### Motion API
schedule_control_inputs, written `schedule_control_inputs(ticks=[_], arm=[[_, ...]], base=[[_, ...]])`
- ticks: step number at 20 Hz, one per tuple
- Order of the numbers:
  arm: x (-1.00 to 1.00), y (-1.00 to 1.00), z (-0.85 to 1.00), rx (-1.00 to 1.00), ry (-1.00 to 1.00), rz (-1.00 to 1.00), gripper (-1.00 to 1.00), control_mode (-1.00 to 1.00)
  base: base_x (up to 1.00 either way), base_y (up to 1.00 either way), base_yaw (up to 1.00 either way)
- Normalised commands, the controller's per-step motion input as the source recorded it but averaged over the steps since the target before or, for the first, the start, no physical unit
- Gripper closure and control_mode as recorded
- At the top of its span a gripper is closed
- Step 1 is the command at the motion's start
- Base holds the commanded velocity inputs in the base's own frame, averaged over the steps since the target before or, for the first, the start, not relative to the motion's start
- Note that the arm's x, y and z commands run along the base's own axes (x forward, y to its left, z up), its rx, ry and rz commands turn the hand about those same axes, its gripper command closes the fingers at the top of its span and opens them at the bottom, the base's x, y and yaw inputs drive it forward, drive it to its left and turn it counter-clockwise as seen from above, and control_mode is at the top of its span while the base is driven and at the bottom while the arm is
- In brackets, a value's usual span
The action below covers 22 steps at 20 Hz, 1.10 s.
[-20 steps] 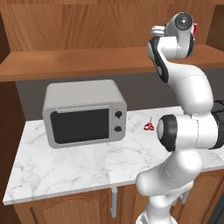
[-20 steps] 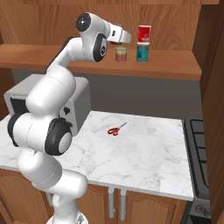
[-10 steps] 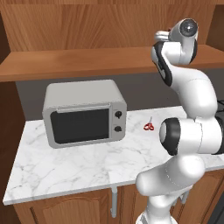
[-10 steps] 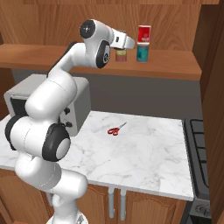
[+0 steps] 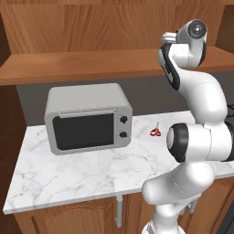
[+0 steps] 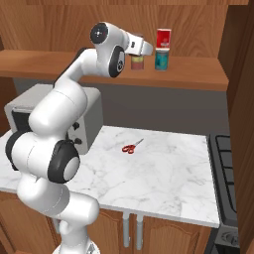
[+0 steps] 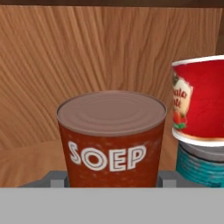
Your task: Stack two cans on top of the other two cans in the cabinet.
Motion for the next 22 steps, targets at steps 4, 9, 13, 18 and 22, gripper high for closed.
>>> schedule_control_inputs(ticks=[4, 9, 13, 18, 22], arm=[[0.00, -0.02, 0.03, -0.02, 0.00, 0.00, 1.00, -1.00], [0.00, -0.01, 0.00, -0.01, 0.00, 0.00, 1.00, -1.00], [0.01, -0.03, 0.00, -0.01, 0.00, 0.00, 1.00, -1.00], [0.02, -0.06, -0.05, 0.00, 0.00, 0.00, 1.00, -1.00], [0.01, -0.03, -0.04, 0.00, 0.00, 0.00, 1.00, -1.00]], base=[[0.00, 0.00, 0.00], [0.00, 0.00, 0.00], [0.00, 0.00, 0.00], [0.00, 0.00, 0.00], [0.00, 0.00, 0.00]])
